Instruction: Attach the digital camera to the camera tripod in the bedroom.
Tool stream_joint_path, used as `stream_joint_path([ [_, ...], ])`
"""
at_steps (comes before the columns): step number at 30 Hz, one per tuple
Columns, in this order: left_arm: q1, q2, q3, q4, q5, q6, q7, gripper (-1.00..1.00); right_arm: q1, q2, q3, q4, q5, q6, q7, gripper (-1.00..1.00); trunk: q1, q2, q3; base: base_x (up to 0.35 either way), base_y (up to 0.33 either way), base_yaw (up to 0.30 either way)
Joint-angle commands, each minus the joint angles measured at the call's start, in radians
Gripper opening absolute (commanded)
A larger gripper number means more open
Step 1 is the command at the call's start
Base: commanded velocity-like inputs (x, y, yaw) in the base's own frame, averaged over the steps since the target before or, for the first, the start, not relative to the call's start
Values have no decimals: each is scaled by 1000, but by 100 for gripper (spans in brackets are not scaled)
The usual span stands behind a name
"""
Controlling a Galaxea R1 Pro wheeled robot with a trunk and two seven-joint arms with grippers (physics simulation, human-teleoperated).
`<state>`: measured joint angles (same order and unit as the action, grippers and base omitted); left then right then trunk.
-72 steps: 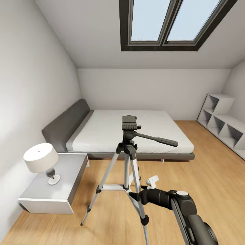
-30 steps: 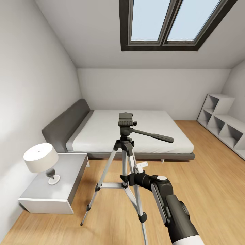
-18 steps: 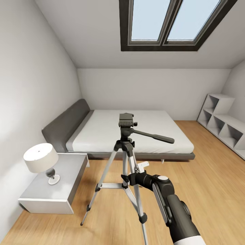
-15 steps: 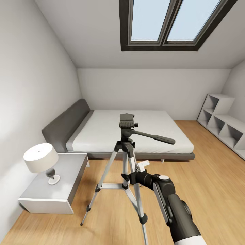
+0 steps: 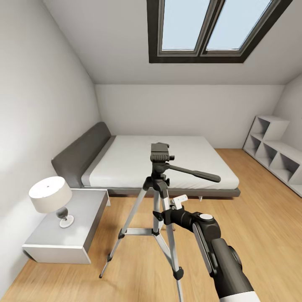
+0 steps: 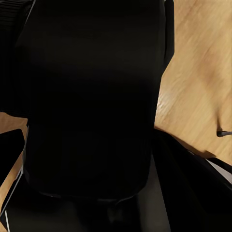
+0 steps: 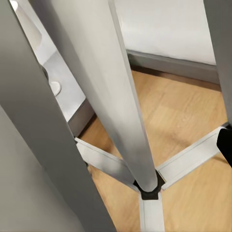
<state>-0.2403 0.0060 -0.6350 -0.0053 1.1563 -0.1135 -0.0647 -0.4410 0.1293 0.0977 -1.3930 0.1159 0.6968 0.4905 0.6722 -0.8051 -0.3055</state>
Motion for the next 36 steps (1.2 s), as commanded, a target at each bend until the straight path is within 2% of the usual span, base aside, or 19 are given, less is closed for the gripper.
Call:
stream_joint_path([
  [1,-1,0,-8,1,9,-2,-4,-100,-1,0,-1,-1,13,3,8,100,0,-1,-1,0,0,0],
  [11,-1,0,-8,1,10,-3,-4,-100,-1,-6,-4,0,12,36,8,100,0,-1,-1,0,0,0],
  [12,-1,0,-8,1,10,-2,-4,-100,-1,-12,-3,0,11,38,8,-100,0,-1,-1,0,0,0],
  [19,-1,0,-7,1,11,-3,-4,-100,-1,-28,-4,1,6,41,8,-100,0,-1,-1,0,0,0],
  [36,-1,0,-3,1,11,-3,-3,-100,2,-30,-5,13,6,32,1,-100,0,-1,-1,0,0,0],
])
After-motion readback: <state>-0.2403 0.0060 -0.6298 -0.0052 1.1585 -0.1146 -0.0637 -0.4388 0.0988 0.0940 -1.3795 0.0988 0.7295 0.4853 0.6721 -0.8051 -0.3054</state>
